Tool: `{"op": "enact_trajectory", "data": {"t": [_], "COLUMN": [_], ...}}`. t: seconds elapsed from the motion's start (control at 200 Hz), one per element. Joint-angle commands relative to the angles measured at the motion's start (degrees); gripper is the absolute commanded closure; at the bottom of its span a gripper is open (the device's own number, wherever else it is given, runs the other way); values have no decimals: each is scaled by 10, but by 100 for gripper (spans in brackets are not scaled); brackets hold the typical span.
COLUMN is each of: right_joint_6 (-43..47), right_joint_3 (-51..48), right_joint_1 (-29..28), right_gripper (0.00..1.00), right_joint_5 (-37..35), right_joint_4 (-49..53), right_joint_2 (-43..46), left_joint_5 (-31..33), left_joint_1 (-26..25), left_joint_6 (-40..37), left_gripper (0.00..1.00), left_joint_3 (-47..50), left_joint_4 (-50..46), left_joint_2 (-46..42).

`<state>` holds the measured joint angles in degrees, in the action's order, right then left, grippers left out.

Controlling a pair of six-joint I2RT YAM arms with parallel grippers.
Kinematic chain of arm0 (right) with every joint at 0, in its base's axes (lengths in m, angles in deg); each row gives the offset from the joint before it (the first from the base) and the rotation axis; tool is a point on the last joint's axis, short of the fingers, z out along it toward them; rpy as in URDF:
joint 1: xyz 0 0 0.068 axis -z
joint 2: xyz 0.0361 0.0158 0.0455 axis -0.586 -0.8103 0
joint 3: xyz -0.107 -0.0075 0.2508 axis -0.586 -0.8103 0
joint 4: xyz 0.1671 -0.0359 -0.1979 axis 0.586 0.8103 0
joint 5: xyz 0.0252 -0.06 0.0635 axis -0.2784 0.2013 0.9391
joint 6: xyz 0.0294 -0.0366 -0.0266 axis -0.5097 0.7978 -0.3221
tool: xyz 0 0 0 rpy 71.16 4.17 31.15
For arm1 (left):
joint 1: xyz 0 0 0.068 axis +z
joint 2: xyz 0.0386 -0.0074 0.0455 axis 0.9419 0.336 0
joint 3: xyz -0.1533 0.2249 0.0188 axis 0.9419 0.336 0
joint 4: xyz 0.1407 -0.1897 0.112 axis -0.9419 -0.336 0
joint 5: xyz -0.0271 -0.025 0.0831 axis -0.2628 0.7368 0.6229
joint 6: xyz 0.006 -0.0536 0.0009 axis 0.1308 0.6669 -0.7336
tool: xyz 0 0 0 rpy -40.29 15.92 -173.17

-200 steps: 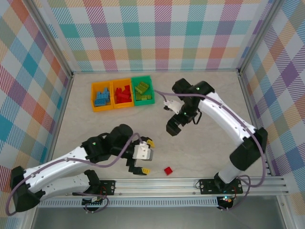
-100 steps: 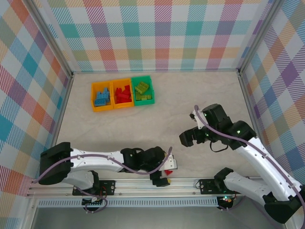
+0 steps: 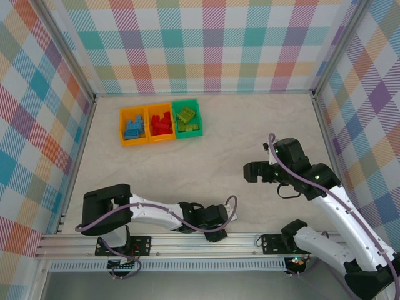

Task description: Sort the legos into containers by color

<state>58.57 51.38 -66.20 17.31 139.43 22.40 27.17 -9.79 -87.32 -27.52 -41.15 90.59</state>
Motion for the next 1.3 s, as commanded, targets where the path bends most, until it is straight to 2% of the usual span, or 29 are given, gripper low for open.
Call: {"op": "enact_trajectory", "data": {"t": [0.0, 0.18, 0.31, 0.4, 0.56, 0.74, 0.87, 0.985, 1.175, 1.295], "right_joint_6": [-11, -15, -19, -26, -27, -24, -47, -54, -52, -52], "right_joint_3": [-7, -17, -19, -23, -57, -111, -141, -149, -150, -151], "right_joint_1": [5, 6, 6, 7, 7, 7, 7, 7, 8, 7], "right_gripper": [0, 0, 0, 0, 0, 0, 0, 0, 0, 0], "right_joint_5": [1, 12, 11, 16, 84, 210, 247, 251, 240, 226], "right_joint_4": [-17, -23, -24, -33, -104, -226, -305, -330, -323, -306], "right_joint_2": [6, 13, 17, 21, 50, 60, 46, 35, 40, 48], "left_joint_5": [9, 1, 19, 24, 34, 9, 11, 42, 87, 78], "left_joint_1": [-4, -3, 1, 27, 122, 308, 431, 504, 580, 616], "left_joint_6": [11, 5, 3, 23, 32, 24, 14, 25, 52, 60], "left_gripper": [38, 66, 70, 73, 80, 80, 80, 79, 77, 73], "left_joint_3": [-9, -15, -4, 4, 4, -24, -77, -116, -197, -262], "left_joint_4": [31, 31, 39, 36, -12, -23, -5, 39, 88, 92], "left_joint_2": [20, 34, 14, -28, -139, -196, -150, -83, 41, 93]}}
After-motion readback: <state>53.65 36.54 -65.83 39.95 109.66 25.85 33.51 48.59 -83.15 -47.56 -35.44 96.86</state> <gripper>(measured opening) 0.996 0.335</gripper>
